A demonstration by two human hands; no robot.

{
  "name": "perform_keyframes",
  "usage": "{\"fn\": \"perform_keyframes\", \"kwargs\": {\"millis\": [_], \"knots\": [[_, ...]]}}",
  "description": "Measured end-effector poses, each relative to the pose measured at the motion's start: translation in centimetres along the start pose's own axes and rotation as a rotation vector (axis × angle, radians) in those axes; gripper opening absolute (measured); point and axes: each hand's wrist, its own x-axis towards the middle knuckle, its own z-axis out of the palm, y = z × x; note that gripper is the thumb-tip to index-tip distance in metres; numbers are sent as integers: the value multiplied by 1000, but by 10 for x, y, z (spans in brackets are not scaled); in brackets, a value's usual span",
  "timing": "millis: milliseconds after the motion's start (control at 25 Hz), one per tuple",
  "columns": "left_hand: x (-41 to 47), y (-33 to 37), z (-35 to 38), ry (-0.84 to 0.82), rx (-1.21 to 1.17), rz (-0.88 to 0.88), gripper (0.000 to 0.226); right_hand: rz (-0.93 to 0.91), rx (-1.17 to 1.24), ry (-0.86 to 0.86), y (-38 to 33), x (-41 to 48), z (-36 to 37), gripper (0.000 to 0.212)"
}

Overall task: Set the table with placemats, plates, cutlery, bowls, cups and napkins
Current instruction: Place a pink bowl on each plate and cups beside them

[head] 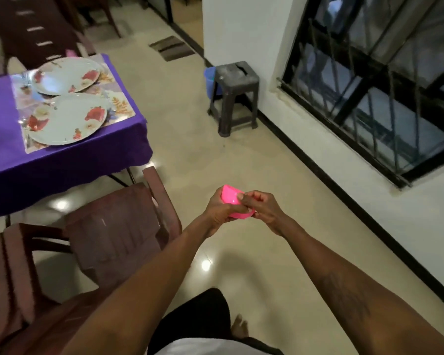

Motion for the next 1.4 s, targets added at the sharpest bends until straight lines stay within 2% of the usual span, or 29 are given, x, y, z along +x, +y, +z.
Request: {"fn": "perform_keyframes", "kwargs": {"millis": [160,280,400,480,680,800,960,1120,1280,1400], "knots": [[71,42,-34,127,-28,63,83,-38,-33,-107,-42,103,5,43],[127,74,-76,270,-9,115,104,-58,-63,-131,-77,192,22,40],[169,111,-119,380,-35,116,114,-56,-119,-180,-115,270,45,52],[190,142,-150,457,-60,145,114,-118,-165,-254,-151,322,68,61],[220,202,-224,699,-42,135,103,-147,-201,-343,-209,433,138,60],[239,220,-272,904,-26,90,102,-159,-241,-434,-234,496,188,58],[266,249,-332,1185,-93,85,112,-217,-340,-628,-278,574,259,58],[286,290,-379,1411,-179,119,93,-319,-456,-850,-334,630,316,52],[295,297,-432,1685,-255,39,106,-374,-524,-896,-359,679,376,55],[301,288,-478,1827,-300,-37,114,-408,-574,-949,-364,704,422,64]]}}
